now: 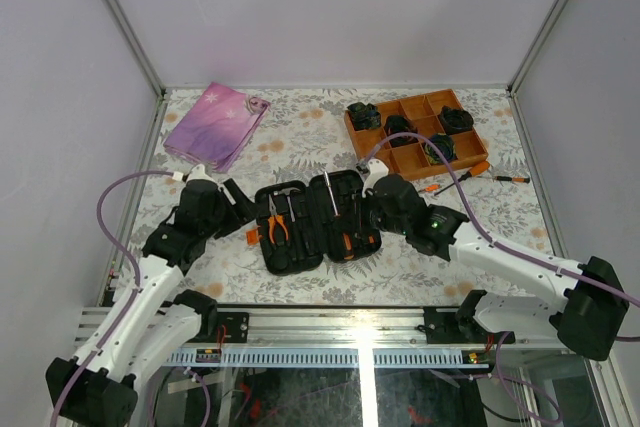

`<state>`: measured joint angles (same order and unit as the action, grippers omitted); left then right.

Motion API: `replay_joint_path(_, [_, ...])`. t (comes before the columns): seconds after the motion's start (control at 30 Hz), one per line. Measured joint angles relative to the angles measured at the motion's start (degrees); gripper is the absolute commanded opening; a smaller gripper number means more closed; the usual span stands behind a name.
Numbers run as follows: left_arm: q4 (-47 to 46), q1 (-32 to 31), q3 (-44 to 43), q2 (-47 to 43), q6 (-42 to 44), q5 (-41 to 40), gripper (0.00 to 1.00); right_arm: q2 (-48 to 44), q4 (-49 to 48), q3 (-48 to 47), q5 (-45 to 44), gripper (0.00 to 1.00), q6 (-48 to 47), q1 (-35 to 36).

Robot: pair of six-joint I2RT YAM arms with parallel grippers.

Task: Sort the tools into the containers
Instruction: Place the screwdriver in the storage box.

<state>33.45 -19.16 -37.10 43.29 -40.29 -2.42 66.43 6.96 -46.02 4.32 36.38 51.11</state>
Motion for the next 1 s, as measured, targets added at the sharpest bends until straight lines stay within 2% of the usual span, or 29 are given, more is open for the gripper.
replay_joint_path(0.2, [-0.59,3.96,3.45,0.76,-3.02,1.22,0.71,0.22,0.35,0.09,0.04,0.0,0.0,-0.52])
replay_joint_path(0.53, [-5.07,4.22,11.96,5.44,-5.53,3.08,0.71,2.71,1.44,0.09,1.42,0.0,-0.04,-1.18])
replay_joint_path(0.87, [-13.86,4.22,13.25,7.56,-4.5,3.89,0.66,3.45,1.44,0.09,2.93,0.0,-0.72,-1.4])
replay_joint_path(1.0, [-17.35,4.22,13.25,10.54,-3.39,2.43,0.57,3.82,1.55,0.09,3.04,0.0,-1.05,-1.4])
